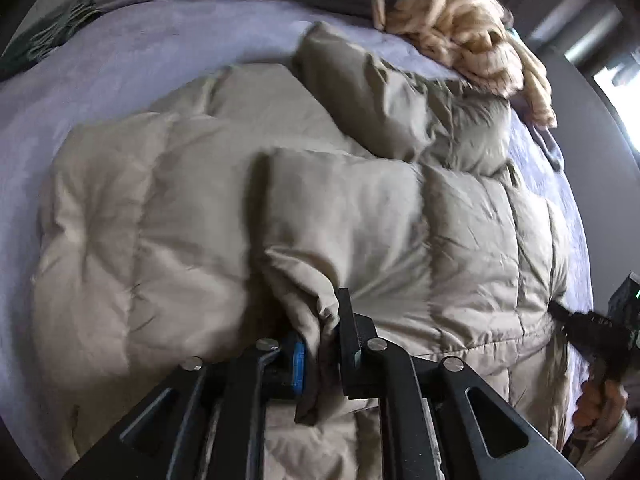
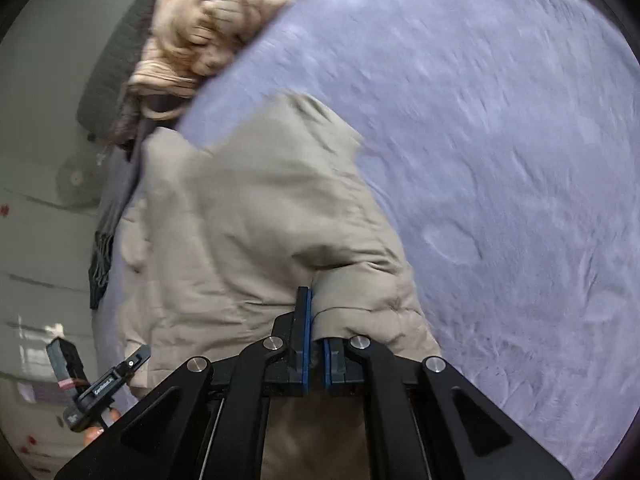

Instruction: Fold large clothes

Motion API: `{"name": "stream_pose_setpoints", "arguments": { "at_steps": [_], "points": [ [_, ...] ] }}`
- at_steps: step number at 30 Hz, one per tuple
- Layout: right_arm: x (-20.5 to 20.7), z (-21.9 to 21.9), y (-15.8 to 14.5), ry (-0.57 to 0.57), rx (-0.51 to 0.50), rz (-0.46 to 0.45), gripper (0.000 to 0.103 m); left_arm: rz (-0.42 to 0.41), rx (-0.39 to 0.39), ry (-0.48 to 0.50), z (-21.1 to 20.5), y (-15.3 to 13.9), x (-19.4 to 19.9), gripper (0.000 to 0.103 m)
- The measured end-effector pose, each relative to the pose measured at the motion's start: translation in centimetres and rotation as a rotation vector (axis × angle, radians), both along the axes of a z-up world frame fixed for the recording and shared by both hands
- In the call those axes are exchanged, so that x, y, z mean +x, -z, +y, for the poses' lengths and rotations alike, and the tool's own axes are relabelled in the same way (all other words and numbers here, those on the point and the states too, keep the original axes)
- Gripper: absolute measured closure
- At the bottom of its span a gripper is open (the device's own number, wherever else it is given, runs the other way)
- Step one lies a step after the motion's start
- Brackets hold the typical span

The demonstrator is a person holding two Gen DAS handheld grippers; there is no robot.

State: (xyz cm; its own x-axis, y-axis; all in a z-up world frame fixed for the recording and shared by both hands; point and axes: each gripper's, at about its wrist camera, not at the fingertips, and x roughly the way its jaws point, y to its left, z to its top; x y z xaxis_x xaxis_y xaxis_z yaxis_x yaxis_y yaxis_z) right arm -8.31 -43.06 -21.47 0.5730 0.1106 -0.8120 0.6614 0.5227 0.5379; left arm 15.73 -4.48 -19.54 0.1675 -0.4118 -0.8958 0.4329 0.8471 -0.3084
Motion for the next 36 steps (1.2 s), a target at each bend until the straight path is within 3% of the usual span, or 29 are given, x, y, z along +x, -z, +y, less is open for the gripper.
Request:
{"name": "stream_pose_setpoints", "arguments": {
  "at_steps": [2, 4, 6, 7, 8, 11, 14, 17, 21, 22, 23, 24, 27, 30, 36],
  "points": [
    [-0.6, -0.3, 0.2, 0.023, 0.029, -0.013, 0.096, -0.036, 0.041, -0.014, 0.5, -0.6, 0.0, 0.073],
    [-1.0, -0.1, -0.2, 0.013, 0.051, -0.003, 0.084, -0.103, 0.106, -0.031, 1.4, -1.5, 0.0, 0.069],
    [-1.1, 0.8, -1.1, -0.042, 0.057, 0.004, 0.054, -0.117, 0.116, -0.034, 2.3, -2.1, 0.1, 0.069],
    [-1.6, 1.8, -1.9, -0.079, 0.049, 0.003, 0.034, -0.116, 0.105, -0.037, 2.9, -2.5, 0.2, 0.069],
    [-2.0, 2.6, -2.9, -0.108, 0.019, 0.007, 0.032, -0.116, 0.093, -0.040, 3.3, -2.8, 0.2, 0.069],
    [-2.9, 4.0, -5.9, -0.148, -0.104, -0.017, 0.032, -0.127, 0.063, -0.037, 3.8, -4.0, 0.3, 0.069],
    [-2.8, 2.0, -7.6, -0.085, -0.180, -0.047, 0.032, -0.141, 0.022, -0.007, 2.4, -5.1, 0.6, 0.069],
    [-1.3, -2.6, -5.6, 0.038, -0.032, -0.117, 0.032, -0.158, -0.006, 0.031, -0.2, -5.4, 1.0, 0.069],
    [1.2, -6.9, -0.3, 0.171, 0.230, -0.167, 0.033, -0.150, -0.002, 0.050, -2.7, -4.3, 1.3, 0.069],
    [2.1, -6.9, 0.5, 0.169, 0.270, -0.159, 0.051, -0.151, 0.014, 0.049, -2.9, -3.9, 1.2, 0.069],
    [3.4, -6.5, 0.8, 0.138, 0.290, -0.148, 0.084, -0.153, 0.034, 0.048, -3.2, -3.4, 1.2, 0.069],
    [4.3, -5.9, 0.3, 0.100, 0.260, -0.146, 0.085, -0.154, 0.065, 0.044, -3.4, -2.6, 1.2, 0.069],
    [6.4, -4.0, -2.2, -0.044, 0.023, -0.068, 0.088, -0.141, 0.100, 0.045, -3.6, -0.8, 1.3, 0.069],
    [7.6, -3.1, -1.5, -0.127, -0.124, 0.049, 0.088, -0.143, 0.106, 0.055, -3.9, 0.3, 1.1, 0.069],
    [8.6, -2.3, 0.6, -0.156, -0.237, 0.113, 0.080, -0.185, 0.150, 0.091, -5.3, 1.3, 0.5, 0.069]
  ]
}}
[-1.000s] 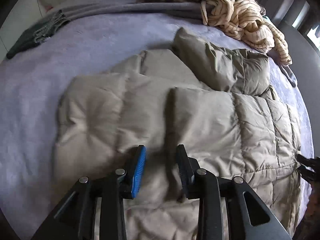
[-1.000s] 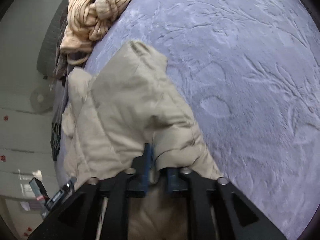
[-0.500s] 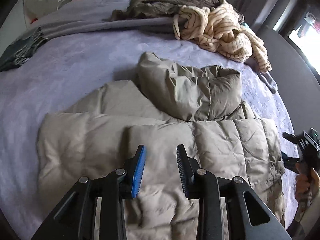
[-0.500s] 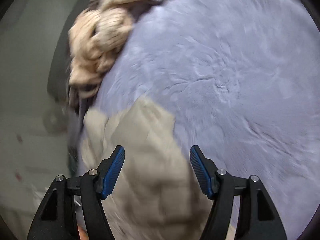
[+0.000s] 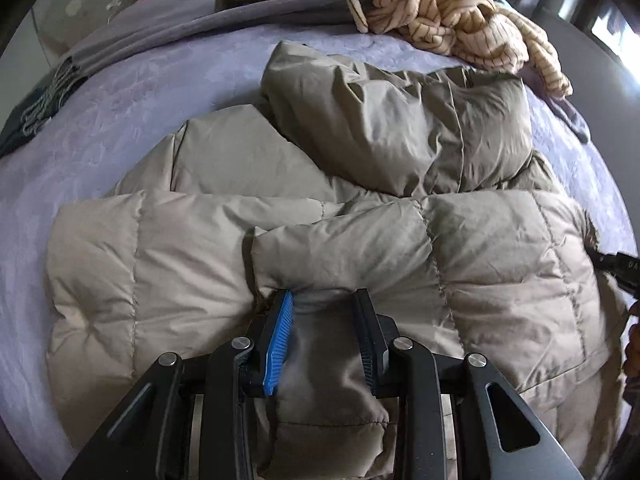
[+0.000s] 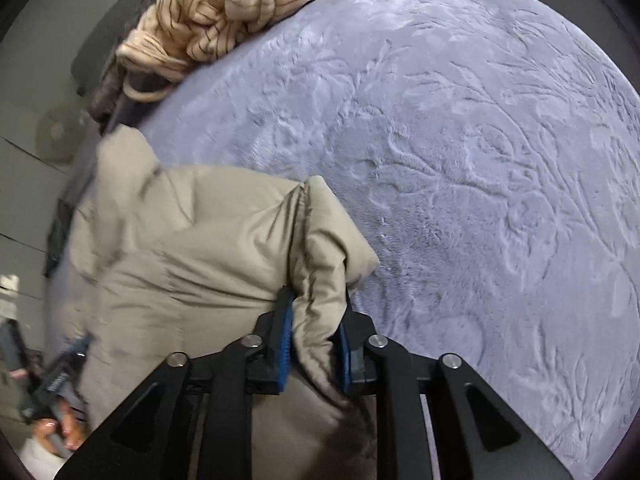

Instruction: Fold large clothes

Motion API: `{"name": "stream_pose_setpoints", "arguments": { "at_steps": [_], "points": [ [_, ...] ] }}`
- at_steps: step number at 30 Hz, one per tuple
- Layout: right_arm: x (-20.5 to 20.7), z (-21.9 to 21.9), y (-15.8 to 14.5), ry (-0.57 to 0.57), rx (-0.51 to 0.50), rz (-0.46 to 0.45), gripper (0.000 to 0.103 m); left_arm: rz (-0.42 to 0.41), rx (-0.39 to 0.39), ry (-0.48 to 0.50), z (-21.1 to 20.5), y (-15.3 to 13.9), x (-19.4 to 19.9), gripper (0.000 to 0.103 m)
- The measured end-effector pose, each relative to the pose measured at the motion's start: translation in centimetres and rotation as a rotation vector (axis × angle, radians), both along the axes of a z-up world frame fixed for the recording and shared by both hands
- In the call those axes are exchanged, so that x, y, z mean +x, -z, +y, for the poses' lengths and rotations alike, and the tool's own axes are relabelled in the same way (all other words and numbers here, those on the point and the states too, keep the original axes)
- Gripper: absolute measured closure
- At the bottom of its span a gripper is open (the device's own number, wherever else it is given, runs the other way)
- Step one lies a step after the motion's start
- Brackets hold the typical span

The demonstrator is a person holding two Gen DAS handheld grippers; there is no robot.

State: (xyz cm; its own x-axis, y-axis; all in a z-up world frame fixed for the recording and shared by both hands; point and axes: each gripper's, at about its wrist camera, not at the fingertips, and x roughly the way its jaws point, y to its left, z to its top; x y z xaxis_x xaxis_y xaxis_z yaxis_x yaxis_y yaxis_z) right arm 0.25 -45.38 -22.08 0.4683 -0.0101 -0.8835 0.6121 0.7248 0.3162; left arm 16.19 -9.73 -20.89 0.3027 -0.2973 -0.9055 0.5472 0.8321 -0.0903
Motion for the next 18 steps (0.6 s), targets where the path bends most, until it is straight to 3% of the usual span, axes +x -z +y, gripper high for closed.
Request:
{"name": "stream_pose_setpoints", "arguments": {
  "at_steps": [3, 6, 12, 18],
  "points": [
    [-0.5, -0.2, -0.6, 0.022, -0.013, -0.001, 0.075, -0.013, 0.013, 0.009, 0.0, 0.0, -0.3, 0.069],
    [-1.9, 1.1, -2.3, 0.004, -0.130, 0.055, 0.061, -0.017, 0.024, 0.013, -0.1, 0.0, -0.3, 0.069],
    [-4.6, 4.4, -4.0, -0.046, -0.315, 0.137, 0.056, -0.014, 0.042, 0.012, -0.2, -0.1, -0.3, 0.069],
    [-7.5, 4.3, -5.1, -0.004, -0.249, 0.163, 0.054, -0.007, 0.088, -0.019, -0.4, -1.5, 0.0, 0.069]
  ]
}}
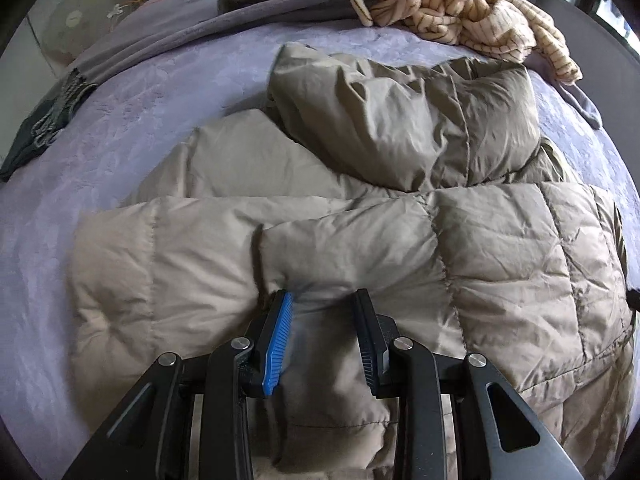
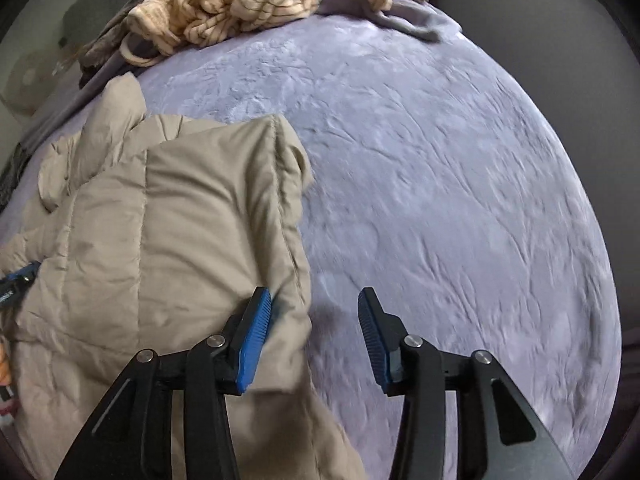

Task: Fold large clothes
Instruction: 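Open both tools and release the folded jacket sides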

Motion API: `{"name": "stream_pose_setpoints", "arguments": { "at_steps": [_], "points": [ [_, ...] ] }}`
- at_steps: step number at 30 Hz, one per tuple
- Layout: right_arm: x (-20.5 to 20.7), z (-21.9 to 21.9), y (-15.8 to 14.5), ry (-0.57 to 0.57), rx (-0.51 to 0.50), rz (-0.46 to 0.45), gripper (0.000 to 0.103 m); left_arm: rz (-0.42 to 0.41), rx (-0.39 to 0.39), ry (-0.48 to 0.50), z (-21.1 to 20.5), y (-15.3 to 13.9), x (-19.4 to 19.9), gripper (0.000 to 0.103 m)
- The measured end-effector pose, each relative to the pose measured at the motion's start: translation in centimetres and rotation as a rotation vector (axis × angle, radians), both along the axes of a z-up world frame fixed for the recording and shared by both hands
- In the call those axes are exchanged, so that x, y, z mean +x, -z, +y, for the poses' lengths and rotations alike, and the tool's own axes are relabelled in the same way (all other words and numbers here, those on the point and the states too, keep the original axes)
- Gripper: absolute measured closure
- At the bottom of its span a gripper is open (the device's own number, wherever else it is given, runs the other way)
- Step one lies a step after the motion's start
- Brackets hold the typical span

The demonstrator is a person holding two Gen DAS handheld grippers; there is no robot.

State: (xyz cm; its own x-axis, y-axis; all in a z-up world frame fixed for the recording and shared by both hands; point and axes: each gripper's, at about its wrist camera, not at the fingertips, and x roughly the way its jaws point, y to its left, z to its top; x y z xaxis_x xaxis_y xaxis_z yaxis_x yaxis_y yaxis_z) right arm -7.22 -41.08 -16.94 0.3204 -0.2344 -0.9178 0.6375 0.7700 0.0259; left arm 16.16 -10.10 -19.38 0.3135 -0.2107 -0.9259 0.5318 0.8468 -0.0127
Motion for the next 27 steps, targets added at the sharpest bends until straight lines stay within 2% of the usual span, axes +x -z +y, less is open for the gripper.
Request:
{"name": "stream_pose_setpoints", "arguments": {
  "at_steps": [3, 5, 6, 9, 13, 14, 15, 16, 18, 24, 25, 26, 27],
  "points": [
    [-1.0, 0.0, -1.4, 0.033, 0.066, -0.020, 0.050, -0.001, 0.005, -0.017, 0.9, -1.7, -0.4, 0.069],
    [-1.7, 0.7, -2.1, 0.039, 0.125, -0.021, 0.041, 0.005, 0.004, -0.022, 1.9, -2.7, -1.0, 0.069],
    [-2.0, 1.1, -2.3, 0.037, 0.154, -0.025, 0.041, 0.008, 0.008, -0.020, 2.3, -3.2, -1.3, 0.069],
    [-2.8, 2.9, -2.6, 0.023, 0.218, -0.015, 0.040, 0.009, 0.029, -0.005, 3.6, -4.5, -3.0, 0.069],
    [-3.6, 5.2, -2.7, -0.014, 0.277, 0.006, 0.025, 0.006, 0.033, -0.014, 5.9, -6.2, -5.5, 0.069],
    [-3.8, 5.8, -3.0, -0.026, 0.286, 0.009, 0.025, 0.003, 0.030, -0.022, 6.5, -6.6, -6.1, 0.066],
    [-4.1, 6.4, -3.2, -0.039, 0.291, 0.014, 0.025, 0.004, 0.028, -0.028, 6.9, -6.9, -6.5, 0.035],
    [-4.4, 6.9, -3.5, -0.047, 0.292, 0.019, 0.025, 0.000, 0.024, -0.044, 7.4, -7.4, -6.9, 0.000],
    [-4.8, 7.6, -3.8, -0.057, 0.297, 0.023, 0.025, -0.033, 0.007, -0.072, 8.4, -8.4, -7.9, 0.000],
    [-6.4, 8.4, -4.9, -0.069, 0.339, 0.024, 0.023, 0.029, 0.033, -0.119, 9.8, -9.3, -10.6, 0.000],
    [-6.7, 8.4, -5.1, -0.071, 0.344, 0.019, 0.022, 0.038, 0.043, -0.121, 9.9, -9.4, -11.3, 0.000],
    [-6.9, 8.3, -5.3, -0.074, 0.352, 0.012, 0.014, 0.045, 0.055, -0.121, 10.0, -9.4, -12.0, 0.000],
    [-7.3, 8.4, -5.6, -0.076, 0.360, -0.002, 0.013, 0.049, 0.066, -0.120, 10.0, -9.4, -12.5, 0.000]
  ]
}}
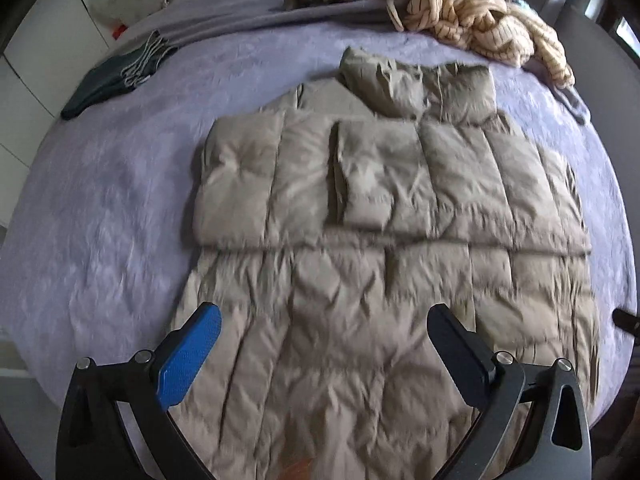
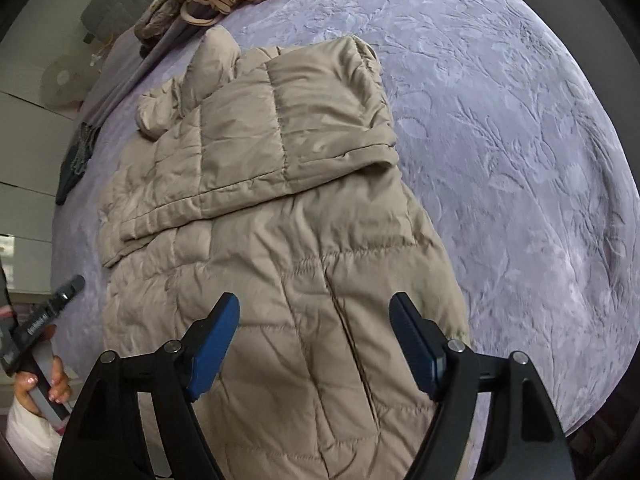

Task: Fold large clothes
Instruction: 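Open both tools and release the folded jacket sides, then grasp the jacket hem with both tools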

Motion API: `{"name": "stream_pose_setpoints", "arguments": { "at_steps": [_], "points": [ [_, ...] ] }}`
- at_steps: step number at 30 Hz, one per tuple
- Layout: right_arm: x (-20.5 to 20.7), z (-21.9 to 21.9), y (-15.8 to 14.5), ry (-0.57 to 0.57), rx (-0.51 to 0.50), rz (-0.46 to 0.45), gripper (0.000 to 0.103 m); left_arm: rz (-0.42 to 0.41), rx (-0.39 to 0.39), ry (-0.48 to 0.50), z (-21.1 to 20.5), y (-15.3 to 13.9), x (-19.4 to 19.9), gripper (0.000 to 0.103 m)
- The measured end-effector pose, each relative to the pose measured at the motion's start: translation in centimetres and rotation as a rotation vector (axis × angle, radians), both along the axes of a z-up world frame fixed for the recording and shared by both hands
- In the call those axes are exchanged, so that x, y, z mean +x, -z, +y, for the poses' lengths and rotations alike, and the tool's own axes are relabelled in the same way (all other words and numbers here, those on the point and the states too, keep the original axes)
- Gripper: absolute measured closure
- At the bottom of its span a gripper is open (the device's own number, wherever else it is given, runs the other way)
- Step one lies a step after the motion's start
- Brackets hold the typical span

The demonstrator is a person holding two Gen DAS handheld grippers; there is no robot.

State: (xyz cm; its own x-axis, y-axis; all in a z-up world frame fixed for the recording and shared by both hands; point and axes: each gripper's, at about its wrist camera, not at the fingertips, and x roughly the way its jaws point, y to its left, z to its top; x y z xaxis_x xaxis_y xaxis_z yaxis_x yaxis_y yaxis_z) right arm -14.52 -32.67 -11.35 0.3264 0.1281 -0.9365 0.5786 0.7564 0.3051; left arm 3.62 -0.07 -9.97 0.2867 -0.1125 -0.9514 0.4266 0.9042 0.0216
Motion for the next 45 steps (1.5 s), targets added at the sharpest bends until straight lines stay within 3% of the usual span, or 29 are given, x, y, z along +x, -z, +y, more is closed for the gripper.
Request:
{"name": "stream_pose_setpoints", "arguments": {
  "at_steps": [7, 16, 21, 29, 34, 40, 45],
  "points": [
    [-1.7, 0.7, -1.0, -0.029, 0.029, -0.070, 0.012, 0.041, 0.009, -0.038, 1.0, -0.4, -4.6, 0.000],
    [-2.9, 2.4, 0.0, -0.021, 0.119, -0.053, 0.012, 0.054, 0.027, -0.030, 2.1, -1.2, -8.4, 0.000],
    [-4.1, 3.4, -0.3, 0.012, 0.107, -0.063, 0.011, 0.046, 0.007, -0.006, 3.2, -1.3, -9.2, 0.000],
    [-8.2, 6.5, 1.4, 0.153, 0.161, -0.076, 0.011, 0.096, -0.005, 0.032, 7.2, 1.3, -10.7, 0.000],
    [-11.9, 8.9, 2.5, 0.257, 0.201, -0.085, 0.011, 0.122, 0.001, 0.004, 11.3, 3.0, -11.2, 0.000],
    [-16.2, 10.5, 3.6, 0.376, 0.278, -0.111, 0.011, 0.224, -0.116, -0.012, 15.8, 4.2, -11.9, 0.000],
    [-18.8, 11.0, 5.6, 0.439, 0.344, -0.076, 0.011, 0.356, -0.318, -0.053, 19.8, 5.4, -12.7, 0.000]
  ]
}}
